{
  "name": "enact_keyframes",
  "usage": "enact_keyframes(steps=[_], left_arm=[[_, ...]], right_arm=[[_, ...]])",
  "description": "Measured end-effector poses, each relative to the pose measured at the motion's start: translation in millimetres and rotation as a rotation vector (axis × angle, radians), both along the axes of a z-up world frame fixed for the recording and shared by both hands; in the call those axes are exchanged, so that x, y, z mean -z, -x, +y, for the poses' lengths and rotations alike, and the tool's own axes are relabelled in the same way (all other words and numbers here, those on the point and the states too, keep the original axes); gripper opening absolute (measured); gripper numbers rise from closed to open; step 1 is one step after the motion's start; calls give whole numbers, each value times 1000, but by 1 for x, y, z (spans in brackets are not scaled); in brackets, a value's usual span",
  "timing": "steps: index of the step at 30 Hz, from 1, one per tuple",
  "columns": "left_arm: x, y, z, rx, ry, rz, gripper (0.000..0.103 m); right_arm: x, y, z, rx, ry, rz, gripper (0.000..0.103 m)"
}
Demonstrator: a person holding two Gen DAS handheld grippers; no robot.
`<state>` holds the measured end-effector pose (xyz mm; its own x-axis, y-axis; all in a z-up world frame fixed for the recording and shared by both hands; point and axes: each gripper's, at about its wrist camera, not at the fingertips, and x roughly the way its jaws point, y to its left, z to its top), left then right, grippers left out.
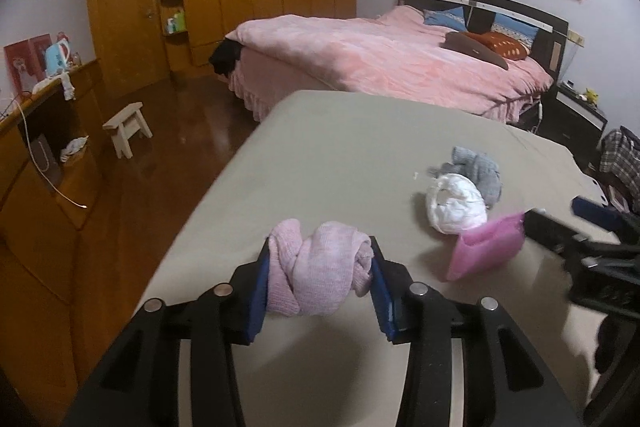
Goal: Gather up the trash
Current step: 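Grasp the pink socks with the left gripper while the right gripper grasps the pink mask pouch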
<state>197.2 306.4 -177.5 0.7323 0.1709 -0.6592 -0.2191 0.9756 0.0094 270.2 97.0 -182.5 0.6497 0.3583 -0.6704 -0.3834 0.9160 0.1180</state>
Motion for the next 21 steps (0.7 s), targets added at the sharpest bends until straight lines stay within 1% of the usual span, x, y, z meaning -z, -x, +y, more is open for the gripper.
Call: enact_keyframes(steps=[3, 8, 10, 11, 12, 16, 18, 19, 20, 21], left_arm=[[-1, 2, 4, -9, -3, -5, 44], [1, -1, 5, -6, -10, -4, 44], [2, -1, 5, -8, -4, -2, 44], [3, 0, 5, -8, -2, -2, 44], [4, 0, 5, -8, -2, -2, 44], [4, 1, 5, -8, 0, -2, 44], [3, 0, 5, -9, -2, 0, 44], [3, 1, 5, -9, -3, 1, 44], [4, 1, 4, -9, -3, 2, 44], [4, 2, 3, -9, -5, 1, 44]], right_arm=[[10, -9, 16, -12, 12, 39, 98], [20, -7, 25, -32, 29, 65, 98], [23, -6, 24, -47, 21, 80, 97], [23, -6, 24, -53, 17, 83, 93], [23, -7, 25, -68, 12, 90, 82], [29, -9, 27, -110, 10, 129, 58], [29, -9, 28, -135, 10, 140, 36], [29, -8, 28, -143, 11, 142, 29], [29, -6, 29, -151, 10, 145, 16], [28, -6, 27, -158, 8, 149, 11]])
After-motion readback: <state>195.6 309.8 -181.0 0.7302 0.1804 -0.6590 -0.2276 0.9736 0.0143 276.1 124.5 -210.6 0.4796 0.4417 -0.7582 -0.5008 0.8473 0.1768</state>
